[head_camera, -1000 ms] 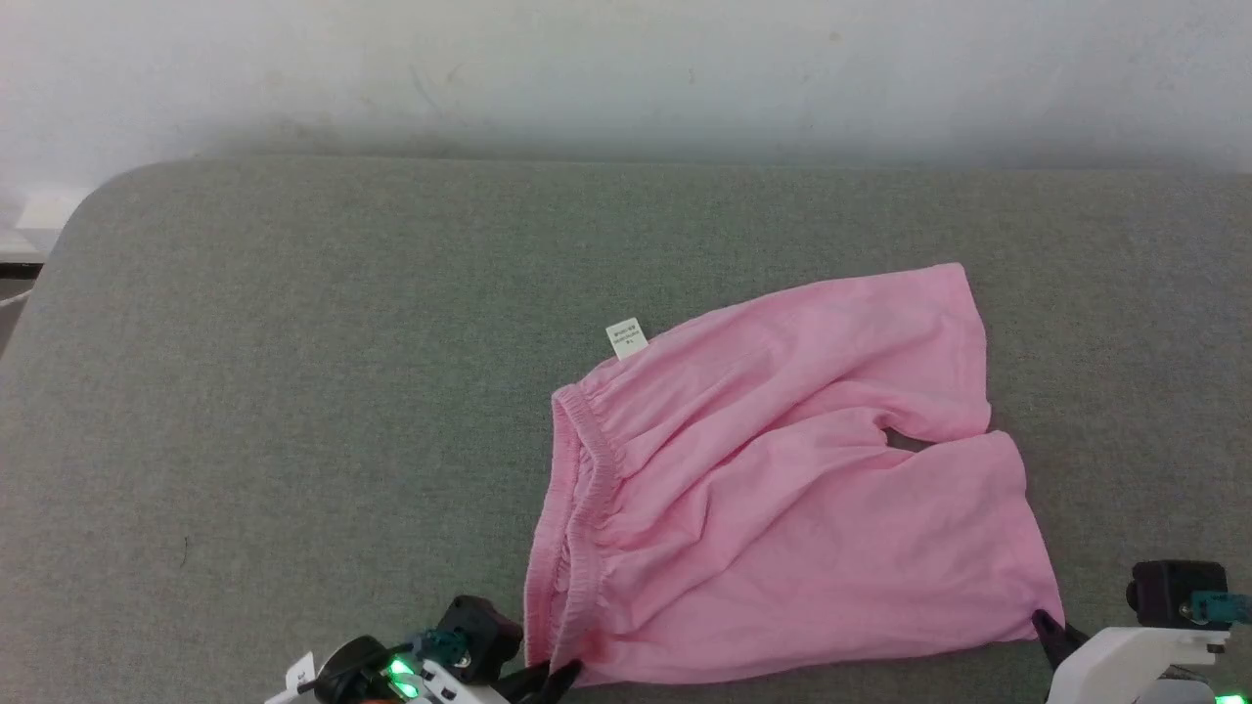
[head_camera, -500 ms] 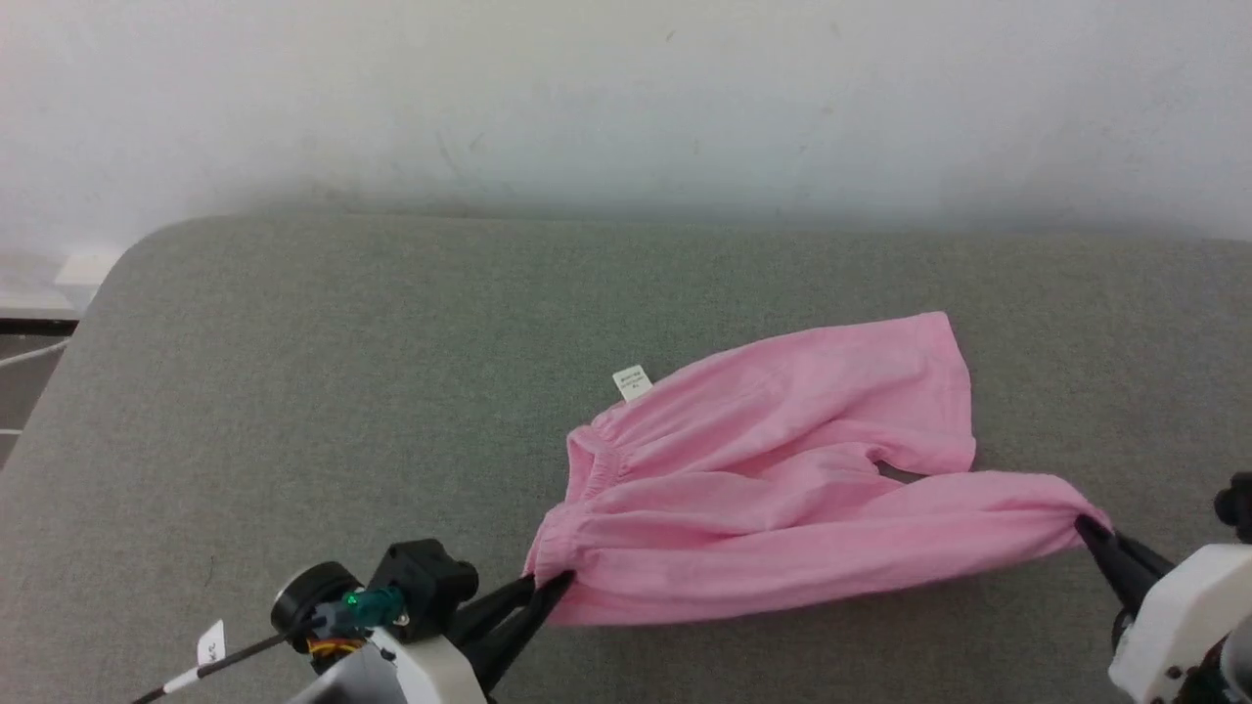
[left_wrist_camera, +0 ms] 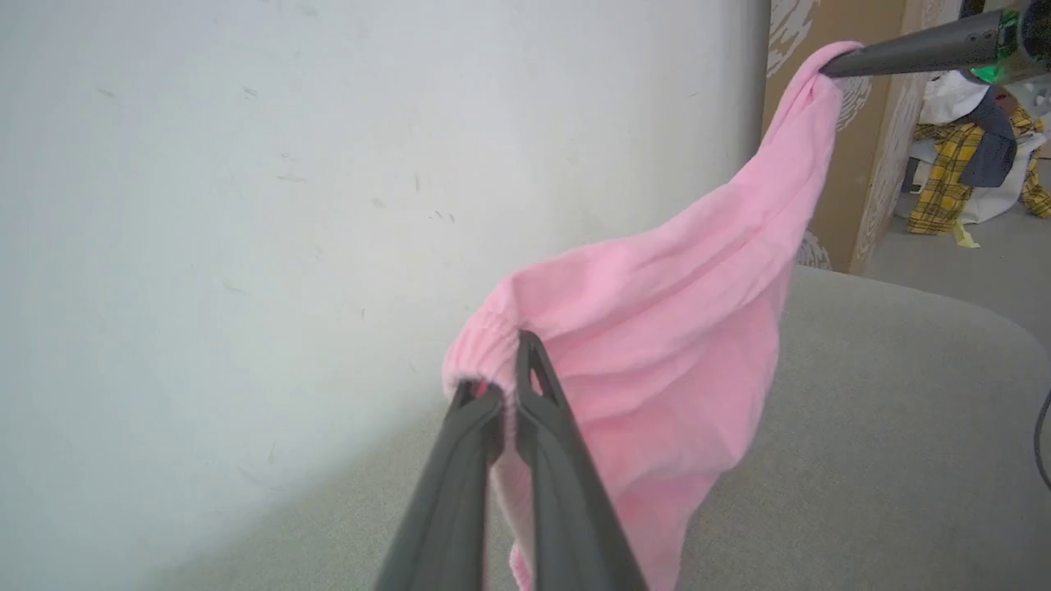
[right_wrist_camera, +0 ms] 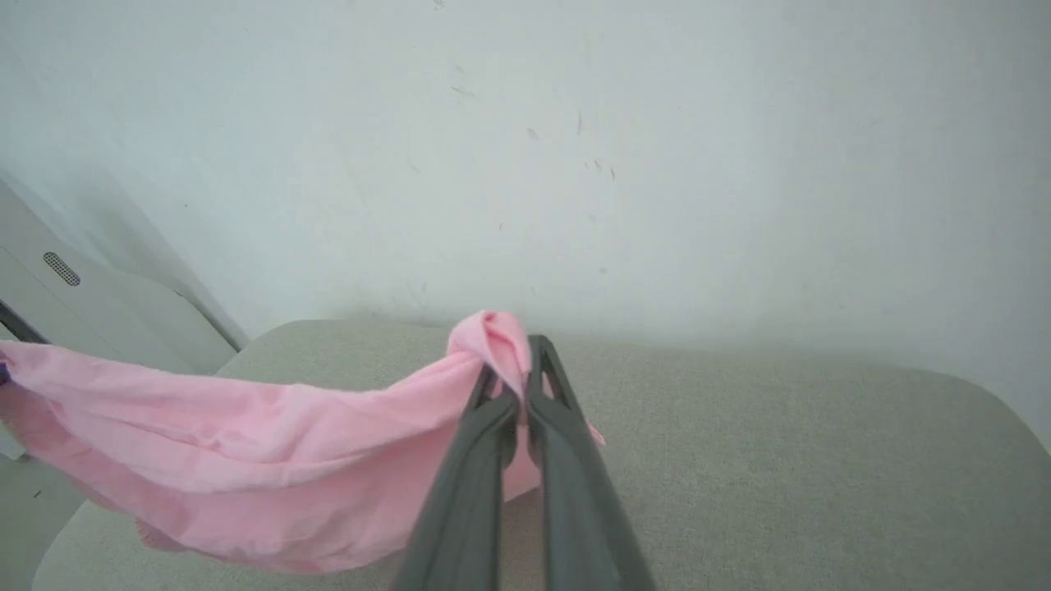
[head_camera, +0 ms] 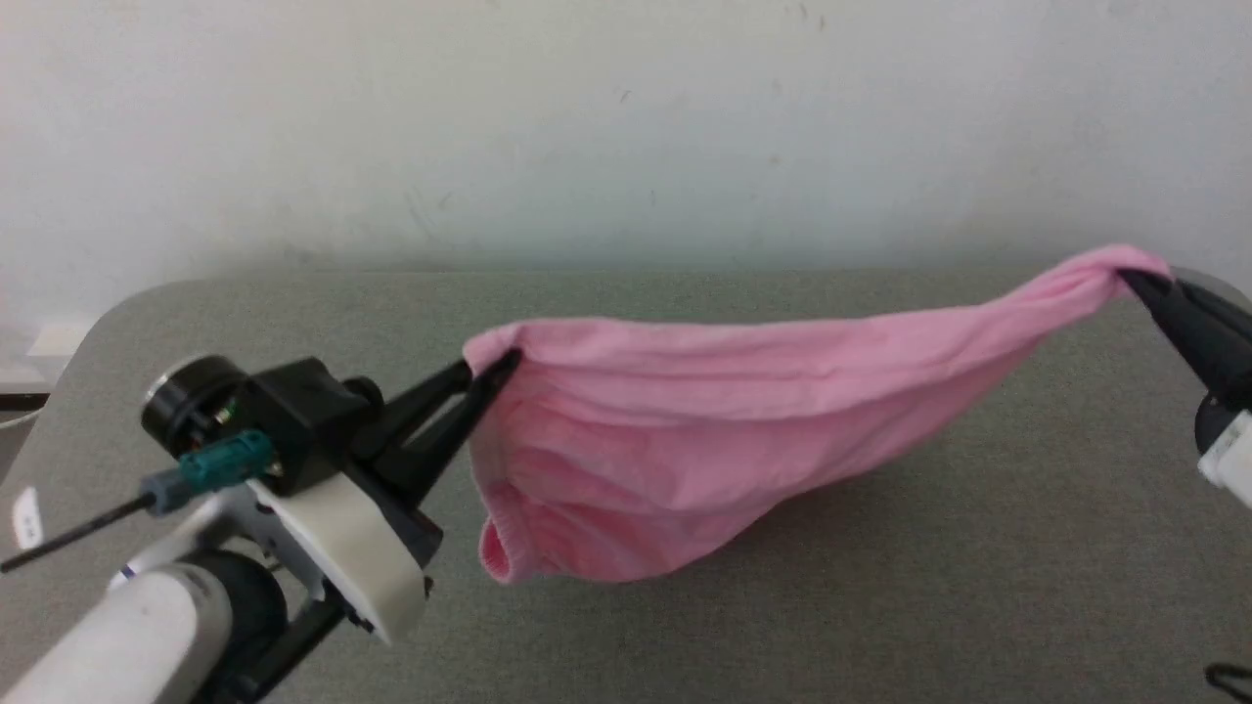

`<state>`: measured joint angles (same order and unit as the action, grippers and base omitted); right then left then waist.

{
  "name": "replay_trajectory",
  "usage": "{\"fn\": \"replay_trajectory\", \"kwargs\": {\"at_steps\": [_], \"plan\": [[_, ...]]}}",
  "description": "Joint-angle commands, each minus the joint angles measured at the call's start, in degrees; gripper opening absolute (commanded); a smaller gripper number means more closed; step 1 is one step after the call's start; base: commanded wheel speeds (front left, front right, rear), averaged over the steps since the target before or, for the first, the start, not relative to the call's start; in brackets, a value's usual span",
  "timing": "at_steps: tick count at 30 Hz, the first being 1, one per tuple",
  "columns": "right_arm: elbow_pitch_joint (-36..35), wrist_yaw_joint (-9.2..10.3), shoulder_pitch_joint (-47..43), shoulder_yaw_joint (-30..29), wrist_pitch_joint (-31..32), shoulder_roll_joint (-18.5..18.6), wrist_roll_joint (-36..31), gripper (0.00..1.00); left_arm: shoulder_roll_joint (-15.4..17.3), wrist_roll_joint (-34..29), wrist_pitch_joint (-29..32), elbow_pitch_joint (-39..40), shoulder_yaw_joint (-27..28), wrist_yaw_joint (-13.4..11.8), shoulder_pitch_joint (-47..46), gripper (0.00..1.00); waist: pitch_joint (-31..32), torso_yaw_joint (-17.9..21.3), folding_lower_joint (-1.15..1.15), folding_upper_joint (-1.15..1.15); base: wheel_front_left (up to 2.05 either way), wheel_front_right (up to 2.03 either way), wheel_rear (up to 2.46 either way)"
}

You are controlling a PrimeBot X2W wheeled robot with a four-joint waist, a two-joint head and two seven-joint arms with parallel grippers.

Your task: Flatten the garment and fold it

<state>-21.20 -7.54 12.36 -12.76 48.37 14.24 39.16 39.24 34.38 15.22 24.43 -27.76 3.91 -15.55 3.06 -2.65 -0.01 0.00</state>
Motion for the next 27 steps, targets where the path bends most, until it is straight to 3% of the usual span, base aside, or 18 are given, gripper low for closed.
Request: {"fn": "replay_trajectory", "kwargs": {"at_steps": [1,9,15,21,27], "plan": [[-0.4,0.05,2.4,-0.2,0.7,-0.5,0.3,0.00,0.3,0.2,0.2,0.5,1.0,-0.4,-1.7,0.00,0.4,0.8,0.01,0.00,0.00,0.00,0.00],[2.7,0.05,17.9,1.4,6.3,-1.9,-4.2,0.00,0.2,1.4,2.3,-0.8,6.0,-1.6,-11.8,0.00,-2.2,2.8,0.01,0.00,0.00,0.00,0.00],[8.5,0.05,30.7,4.4,7.1,-0.7,-8.6,0.00,-1.1,3.7,4.5,-6.3,7.6,-0.1,-22.9,0.00,-9.5,4.0,0.01,0.00,0.00,0.00,0.00],[18.3,0.05,45.3,8.2,2.2,0.4,-13.0,0.00,-3.2,3.8,5.4,-16.0,7.0,1.8,-37.1,0.00,-18.5,5.5,0.01,0.00,0.00,0.00,0.00],[30.8,0.05,57.7,11.5,-8.3,0.5,-17.8,0.00,-7.0,1.6,1.9,-28.9,5.3,2.8,-51.3,0.00,-26.0,7.0,0.01,0.00,0.00,0.00,0.00]]}}
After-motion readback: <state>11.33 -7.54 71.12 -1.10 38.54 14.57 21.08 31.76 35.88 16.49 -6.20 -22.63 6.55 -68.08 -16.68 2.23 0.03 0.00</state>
